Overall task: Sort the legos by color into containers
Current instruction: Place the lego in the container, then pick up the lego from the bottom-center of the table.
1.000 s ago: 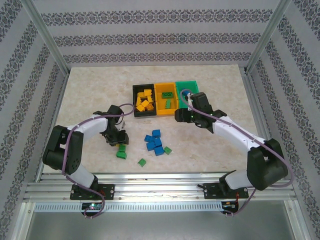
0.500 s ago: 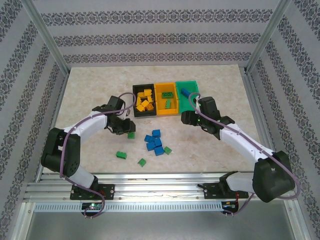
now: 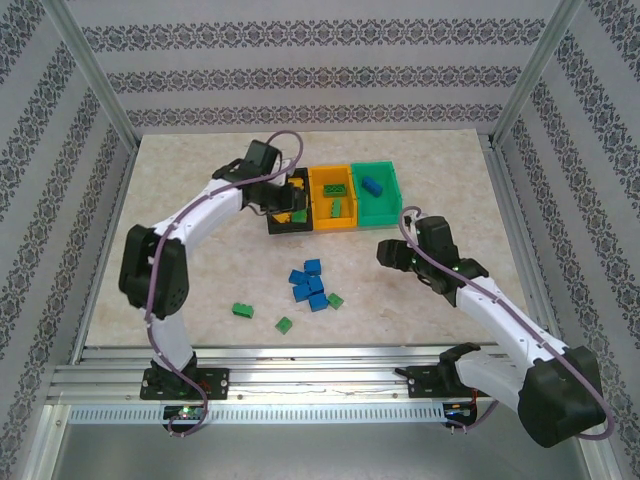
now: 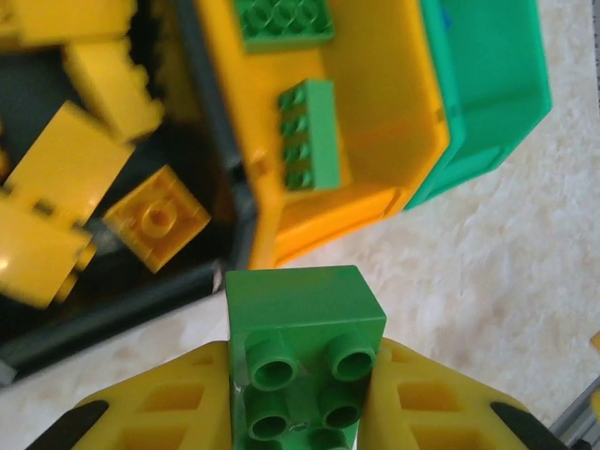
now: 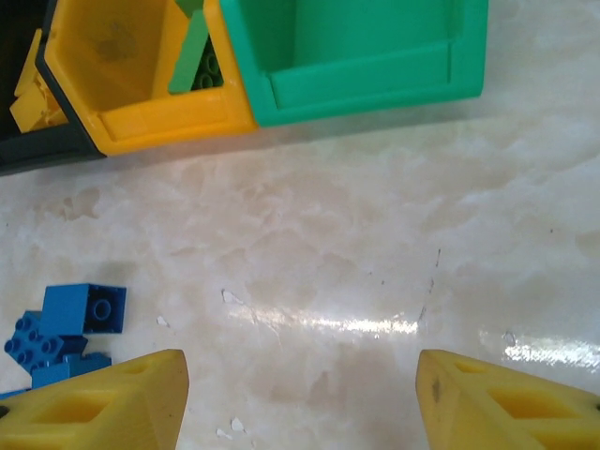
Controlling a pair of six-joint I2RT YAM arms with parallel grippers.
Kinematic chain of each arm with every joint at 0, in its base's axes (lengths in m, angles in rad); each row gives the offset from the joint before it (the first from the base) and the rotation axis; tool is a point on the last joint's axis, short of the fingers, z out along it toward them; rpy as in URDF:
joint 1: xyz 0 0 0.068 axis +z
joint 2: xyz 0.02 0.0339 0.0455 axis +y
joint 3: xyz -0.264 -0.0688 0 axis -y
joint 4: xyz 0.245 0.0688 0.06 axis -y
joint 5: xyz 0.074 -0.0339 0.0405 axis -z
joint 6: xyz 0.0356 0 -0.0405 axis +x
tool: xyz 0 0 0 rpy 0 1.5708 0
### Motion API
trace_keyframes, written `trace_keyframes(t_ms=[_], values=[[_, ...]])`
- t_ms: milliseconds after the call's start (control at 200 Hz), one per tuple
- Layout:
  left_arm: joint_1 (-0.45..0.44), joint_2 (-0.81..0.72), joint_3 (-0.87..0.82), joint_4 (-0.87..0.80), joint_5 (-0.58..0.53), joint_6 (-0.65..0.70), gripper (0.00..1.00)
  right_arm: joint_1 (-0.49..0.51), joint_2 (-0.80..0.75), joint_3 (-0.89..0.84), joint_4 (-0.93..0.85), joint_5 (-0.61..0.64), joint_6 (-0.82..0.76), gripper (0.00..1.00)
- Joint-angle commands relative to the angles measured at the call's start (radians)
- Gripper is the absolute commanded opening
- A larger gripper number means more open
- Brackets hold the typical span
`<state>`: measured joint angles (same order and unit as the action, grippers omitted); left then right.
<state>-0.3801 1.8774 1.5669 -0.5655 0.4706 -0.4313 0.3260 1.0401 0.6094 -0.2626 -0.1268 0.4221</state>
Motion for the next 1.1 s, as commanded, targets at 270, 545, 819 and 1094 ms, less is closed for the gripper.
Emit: trace_keyframes(t_ms=[270, 545, 819, 1094], values=[[-0.045, 0.403, 0.648, -0.265, -0.037, 0.092, 0.36, 0.015, -0.135, -0.111, -0.045, -0.101, 0.082, 0.65], [-0.050, 0.264, 0.465, -0.086, 0.014, 0.091, 0.71, 0.117, -0.126, -0.176, 0.016, -0.121, 0.131, 0.64], [-0.049, 0.015, 0.088, 0.056, -0.055, 0.116, 0.71, 0.261, 0.031, -0.155, 0.056, -0.086, 0.134, 0.64], [-0.049, -0.285, -0.417, 0.358, -0.063, 0.025, 0.70, 0.372, 0.184, -0.068, 0.022, -0.119, 0.027, 0.64]])
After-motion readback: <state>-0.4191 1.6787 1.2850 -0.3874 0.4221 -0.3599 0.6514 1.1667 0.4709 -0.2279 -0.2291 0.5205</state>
